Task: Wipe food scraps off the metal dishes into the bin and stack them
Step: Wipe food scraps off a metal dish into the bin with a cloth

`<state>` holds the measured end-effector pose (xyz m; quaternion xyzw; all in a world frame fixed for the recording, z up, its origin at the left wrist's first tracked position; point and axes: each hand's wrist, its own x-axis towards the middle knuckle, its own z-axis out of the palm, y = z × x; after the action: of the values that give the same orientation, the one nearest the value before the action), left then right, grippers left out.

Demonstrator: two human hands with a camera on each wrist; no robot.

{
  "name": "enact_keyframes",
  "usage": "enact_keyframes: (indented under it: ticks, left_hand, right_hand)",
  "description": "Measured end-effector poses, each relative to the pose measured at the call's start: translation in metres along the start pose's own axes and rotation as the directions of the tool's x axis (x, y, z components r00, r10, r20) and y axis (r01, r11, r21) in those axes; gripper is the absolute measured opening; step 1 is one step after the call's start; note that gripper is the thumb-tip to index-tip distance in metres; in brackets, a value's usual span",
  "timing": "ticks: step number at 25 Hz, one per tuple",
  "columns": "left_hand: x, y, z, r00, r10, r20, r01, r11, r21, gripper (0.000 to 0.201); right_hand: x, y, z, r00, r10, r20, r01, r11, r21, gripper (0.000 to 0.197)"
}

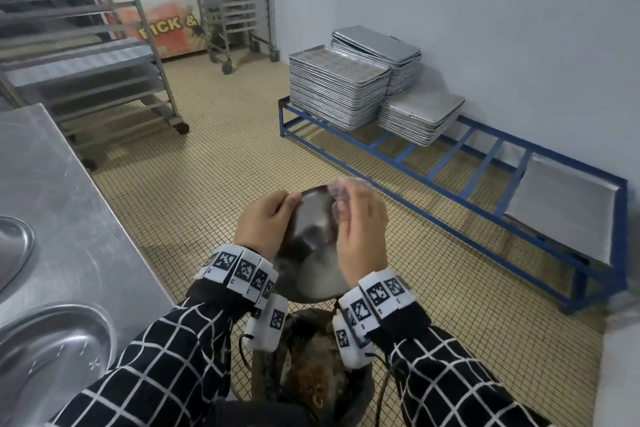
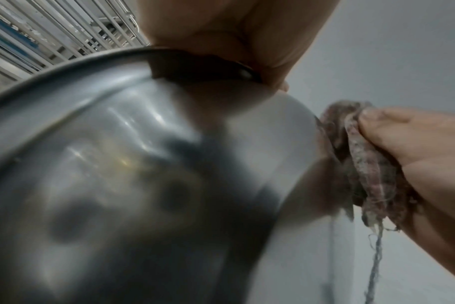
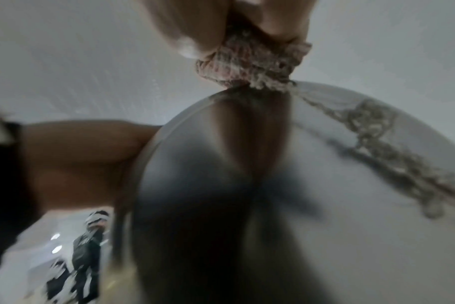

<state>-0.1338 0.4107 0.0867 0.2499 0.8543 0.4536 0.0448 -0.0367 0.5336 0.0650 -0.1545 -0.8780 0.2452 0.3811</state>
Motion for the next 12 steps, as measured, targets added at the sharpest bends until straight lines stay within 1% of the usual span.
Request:
enact_keyframes:
  ticks: [2, 3, 4, 5, 6, 7, 8, 9, 10, 11, 12]
  left_hand:
    - [0.000, 0.007, -0.001, 0.999, 0.007, -0.036, -0.009, 0.998, -0.054, 0.037]
    - [0.000, 0.011, -0.002, 0.999, 0.013, -0.051, -0.016, 0.998, -0.067, 0.037]
    - [0.000, 0.014, -0.004, 0.998, 0.017, -0.064, -0.022, 0.997, -0.071, 0.037]
    - [-0.001, 0.016, -0.005, 0.997, 0.017, -0.075, -0.023, 0.997, -0.077, 0.037]
    - [-0.001, 0.017, -0.008, 0.997, 0.012, -0.080, -0.020, 0.995, -0.094, 0.038]
    - [-0.001, 0.017, -0.010, 0.996, 0.005, -0.086, -0.015, 0.992, -0.122, 0.038]
    - [0.000, 0.016, -0.012, 0.996, -0.003, -0.092, -0.011, 0.988, -0.153, 0.039]
    - [0.000, 0.015, -0.013, 0.995, -0.012, -0.098, -0.004, 0.986, -0.168, 0.039]
    - [0.000, 0.014, -0.014, 0.994, -0.021, -0.105, 0.003, 0.987, -0.162, 0.039]
    - [0.001, 0.013, -0.015, 0.993, -0.026, -0.116, 0.009, 0.989, -0.148, 0.038]
    - [0.001, 0.013, -0.014, 0.991, -0.031, -0.128, 0.014, 0.991, -0.134, 0.038]
  right_hand:
    - [-0.011, -0.007, 0.008, 0.993, -0.105, 0.050, 0.110, 0.988, -0.108, 0.042]
    - [-0.013, -0.007, 0.010, 0.992, -0.113, 0.051, 0.119, 0.985, -0.124, 0.044]
    - [-0.012, -0.006, 0.010, 0.995, -0.087, 0.039, 0.090, 0.991, -0.102, 0.045]
    - [-0.008, -0.003, 0.009, 1.000, -0.023, 0.017, 0.024, 0.999, -0.042, 0.046]
    - [-0.003, 0.001, 0.007, 0.997, 0.074, -0.005, -0.073, 0.996, 0.043, 0.046]
    - [0.002, 0.007, 0.005, 0.982, 0.189, -0.017, -0.186, 0.974, 0.128, 0.045]
    - [0.006, 0.015, 0.002, 0.953, 0.303, -0.001, -0.297, 0.935, 0.193, 0.045]
    - [0.008, 0.023, -0.001, 0.920, 0.390, 0.043, -0.389, 0.893, 0.226, 0.045]
    - [0.008, 0.028, -0.003, 0.900, 0.428, 0.087, -0.436, 0.871, 0.225, 0.045]
    - [0.007, 0.029, -0.006, 0.896, 0.429, 0.112, -0.444, 0.871, 0.212, 0.046]
    - [0.005, 0.026, -0.008, 0.905, 0.410, 0.112, -0.424, 0.881, 0.208, 0.045]
